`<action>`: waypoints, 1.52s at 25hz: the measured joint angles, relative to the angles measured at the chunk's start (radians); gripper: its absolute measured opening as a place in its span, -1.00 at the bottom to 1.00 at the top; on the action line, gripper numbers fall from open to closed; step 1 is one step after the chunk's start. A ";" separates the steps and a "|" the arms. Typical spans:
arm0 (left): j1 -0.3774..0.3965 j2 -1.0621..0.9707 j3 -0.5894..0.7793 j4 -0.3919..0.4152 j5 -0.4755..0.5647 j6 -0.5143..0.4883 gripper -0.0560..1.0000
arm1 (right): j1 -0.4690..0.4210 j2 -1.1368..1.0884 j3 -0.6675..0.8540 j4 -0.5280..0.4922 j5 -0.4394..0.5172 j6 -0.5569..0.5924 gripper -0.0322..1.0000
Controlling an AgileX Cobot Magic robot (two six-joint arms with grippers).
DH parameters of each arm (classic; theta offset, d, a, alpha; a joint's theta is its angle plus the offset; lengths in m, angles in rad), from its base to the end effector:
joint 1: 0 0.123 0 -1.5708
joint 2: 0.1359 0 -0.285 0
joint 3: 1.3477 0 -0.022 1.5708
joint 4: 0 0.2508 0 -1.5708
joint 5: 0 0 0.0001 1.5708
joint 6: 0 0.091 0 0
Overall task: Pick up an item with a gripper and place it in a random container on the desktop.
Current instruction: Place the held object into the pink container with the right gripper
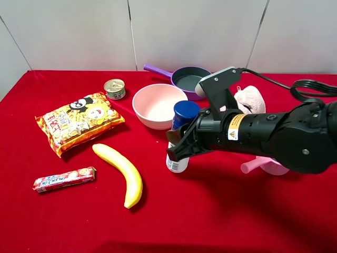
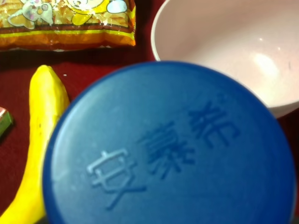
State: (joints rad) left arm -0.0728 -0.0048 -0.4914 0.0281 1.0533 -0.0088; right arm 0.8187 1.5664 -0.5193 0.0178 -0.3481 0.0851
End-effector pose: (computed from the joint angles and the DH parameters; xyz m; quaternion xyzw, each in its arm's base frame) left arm -0.0041 0.0025 0.2755 0.0268 0.8518 -0.0073 0.5232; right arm 0.1874 0.1995 0.1604 -0.3099 0.8313 0.2025 0.4145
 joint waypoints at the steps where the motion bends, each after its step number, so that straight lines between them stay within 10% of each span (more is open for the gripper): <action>1: 0.000 0.000 0.000 0.000 0.000 0.000 0.95 | 0.000 -0.007 0.000 0.000 0.008 0.000 -0.25; 38: 0.000 0.000 0.000 0.000 0.000 0.000 0.95 | -0.012 -0.465 -0.123 -0.209 0.718 0.002 -0.25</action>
State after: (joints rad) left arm -0.0728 -0.0048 -0.4914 0.0281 1.0533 -0.0088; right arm 0.8063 1.1009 -0.6425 -0.1911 0.3697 0.0872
